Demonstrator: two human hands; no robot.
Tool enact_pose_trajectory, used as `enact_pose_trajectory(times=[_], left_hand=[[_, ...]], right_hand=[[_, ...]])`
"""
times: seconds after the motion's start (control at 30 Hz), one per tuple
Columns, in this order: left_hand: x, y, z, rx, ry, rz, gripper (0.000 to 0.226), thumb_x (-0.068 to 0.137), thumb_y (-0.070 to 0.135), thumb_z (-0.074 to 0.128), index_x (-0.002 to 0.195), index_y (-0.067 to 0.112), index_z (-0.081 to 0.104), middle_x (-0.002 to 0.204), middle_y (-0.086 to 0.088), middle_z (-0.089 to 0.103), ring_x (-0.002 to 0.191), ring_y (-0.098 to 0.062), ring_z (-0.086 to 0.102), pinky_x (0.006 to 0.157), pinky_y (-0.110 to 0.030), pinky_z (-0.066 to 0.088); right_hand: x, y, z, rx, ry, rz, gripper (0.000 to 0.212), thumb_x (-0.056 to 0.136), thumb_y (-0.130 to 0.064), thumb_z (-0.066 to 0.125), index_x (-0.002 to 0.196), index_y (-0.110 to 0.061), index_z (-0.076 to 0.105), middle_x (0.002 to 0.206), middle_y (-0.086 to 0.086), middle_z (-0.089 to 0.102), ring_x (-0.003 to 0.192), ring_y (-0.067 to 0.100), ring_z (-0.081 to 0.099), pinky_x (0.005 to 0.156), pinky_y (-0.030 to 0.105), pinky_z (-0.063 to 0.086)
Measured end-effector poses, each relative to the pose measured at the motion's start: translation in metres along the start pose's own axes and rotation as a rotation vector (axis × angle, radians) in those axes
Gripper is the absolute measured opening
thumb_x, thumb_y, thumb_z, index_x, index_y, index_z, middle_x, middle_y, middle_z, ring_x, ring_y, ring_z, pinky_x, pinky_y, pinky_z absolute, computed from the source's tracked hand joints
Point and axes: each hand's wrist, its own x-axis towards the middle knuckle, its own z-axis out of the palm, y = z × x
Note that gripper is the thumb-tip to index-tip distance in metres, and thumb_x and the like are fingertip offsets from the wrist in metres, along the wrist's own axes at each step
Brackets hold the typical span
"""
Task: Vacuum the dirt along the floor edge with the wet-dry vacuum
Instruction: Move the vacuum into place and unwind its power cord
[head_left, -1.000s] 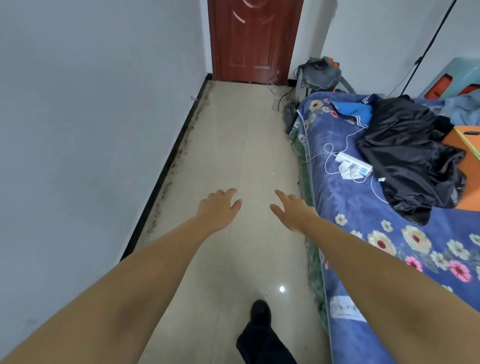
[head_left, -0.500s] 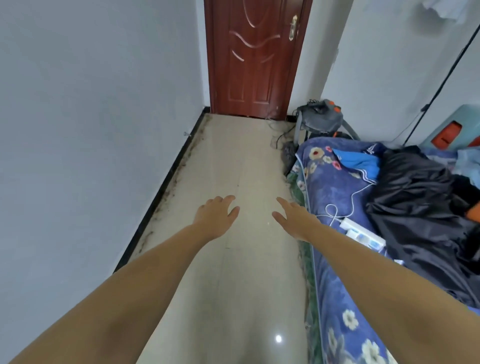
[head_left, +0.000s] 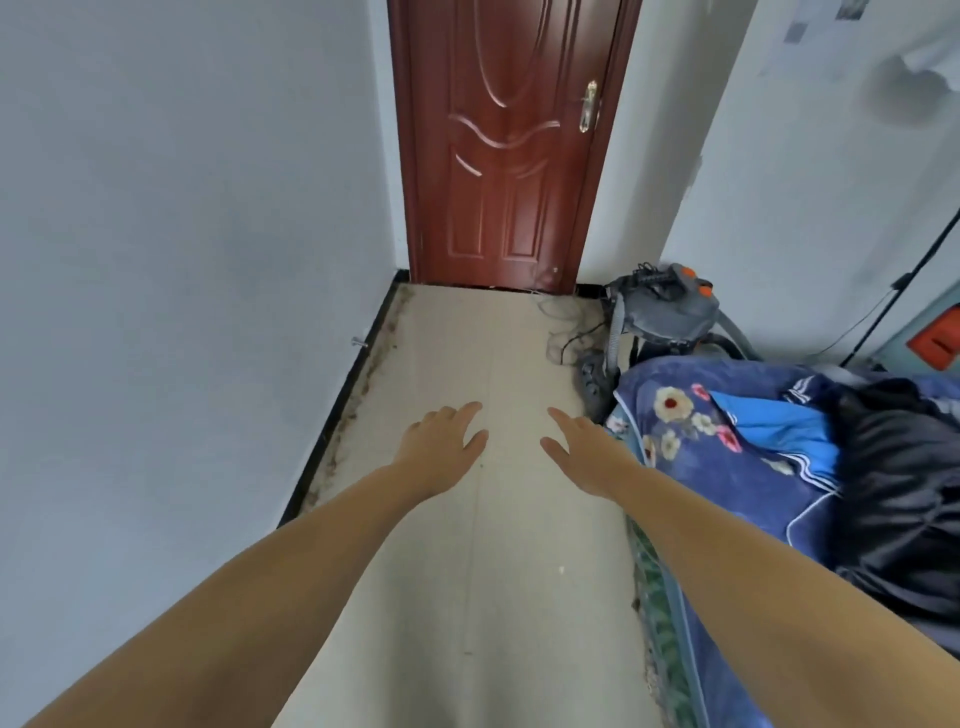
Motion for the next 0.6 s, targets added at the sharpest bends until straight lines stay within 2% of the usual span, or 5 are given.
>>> enact_pose_trajectory(times=[0.3, 0.47, 0.6], left_hand=[[0.212, -0.014, -0.04, 0.004, -0.022, 0.101, 0.051, 0.102, 0.043, 0.028, 0.149, 0.025, 0.024, 0.142, -0.008, 0.045, 0.127, -0.027, 0.043, 0.106, -0.04, 0.035], [0.343, -0.005, -0.048, -0.046, 0.003, 0.092, 0.05, 0.101, 0.042, 0.029, 0.148, 0.024, 0.027, 0.141, -0.009, 0.046, 0.127, -0.027, 0.043, 0.106, -0.044, 0.036], [0.435, 0.011, -0.058, -0.065, -0.006, 0.078, 0.051, 0.101, 0.042, 0.029, 0.149, 0.024, 0.027, 0.142, -0.009, 0.044, 0.129, -0.027, 0.041, 0.107, -0.043, 0.035]], right_hand=[[0.174, 0.041, -0.065, 0.032, 0.051, 0.118, 0.057, 0.102, -0.046, 0.028, 0.153, -0.025, 0.013, 0.146, 0.011, 0.038, 0.127, 0.033, 0.043, 0.096, 0.045, 0.042], [0.283, 0.092, -0.103, 0.078, 0.082, 0.124, 0.056, 0.101, -0.047, 0.029, 0.151, -0.025, 0.017, 0.14, 0.012, 0.042, 0.122, 0.034, 0.046, 0.095, 0.05, 0.044], [0.362, 0.134, -0.141, 0.113, 0.064, 0.13, 0.053, 0.102, -0.045, 0.03, 0.15, -0.025, 0.02, 0.137, 0.012, 0.044, 0.118, 0.033, 0.049, 0.091, 0.044, 0.047]])
